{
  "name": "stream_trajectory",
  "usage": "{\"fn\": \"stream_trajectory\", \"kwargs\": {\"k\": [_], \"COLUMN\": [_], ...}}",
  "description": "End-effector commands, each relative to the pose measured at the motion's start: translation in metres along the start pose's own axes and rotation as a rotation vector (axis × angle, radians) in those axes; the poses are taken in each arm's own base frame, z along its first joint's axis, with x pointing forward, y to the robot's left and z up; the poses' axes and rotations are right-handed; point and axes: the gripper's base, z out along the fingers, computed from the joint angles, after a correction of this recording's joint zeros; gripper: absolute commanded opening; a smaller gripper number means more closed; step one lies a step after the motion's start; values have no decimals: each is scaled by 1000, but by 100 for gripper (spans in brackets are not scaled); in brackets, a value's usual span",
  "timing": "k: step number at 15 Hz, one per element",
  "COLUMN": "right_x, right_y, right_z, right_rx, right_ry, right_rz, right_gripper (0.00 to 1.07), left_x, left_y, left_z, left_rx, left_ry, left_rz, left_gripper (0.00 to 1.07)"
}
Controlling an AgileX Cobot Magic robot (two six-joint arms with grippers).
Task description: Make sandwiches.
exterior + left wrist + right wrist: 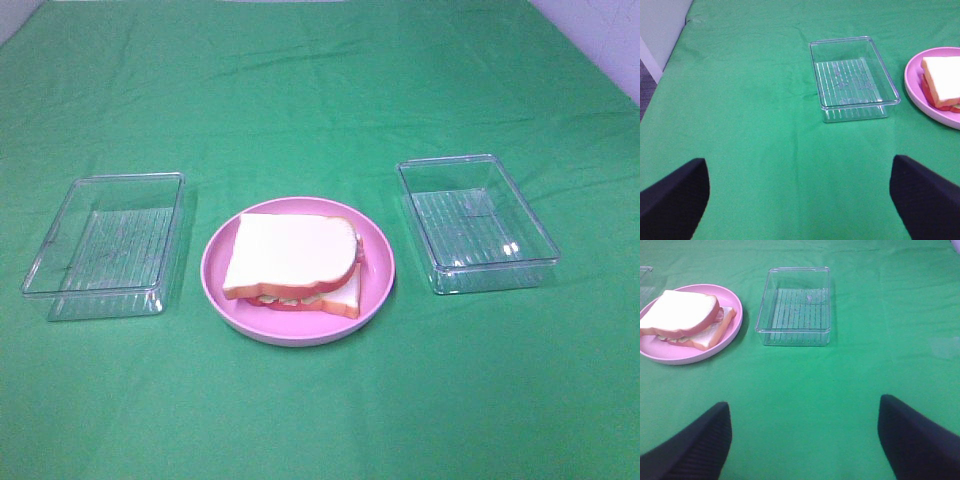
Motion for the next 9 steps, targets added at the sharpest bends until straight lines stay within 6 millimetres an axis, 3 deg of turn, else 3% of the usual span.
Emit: {"fn": "stream_trajectory", "kwargs": {"k": [1,9], "right_x": [1,2], "right_y": [1,1], "right_z": [-1,-1], "right_rx": [6,6], "right_ry": [-18,-17], "right_rz": [-11,-10], "right_gripper": [76,76], "left_x": [1,1], "left_y": [0,0], "left_z": [-3,-3], "left_rx": [-3,-3], "left_ry": [-29,-29], "left_rz": [-4,-4], "left_gripper": [93,93]}}
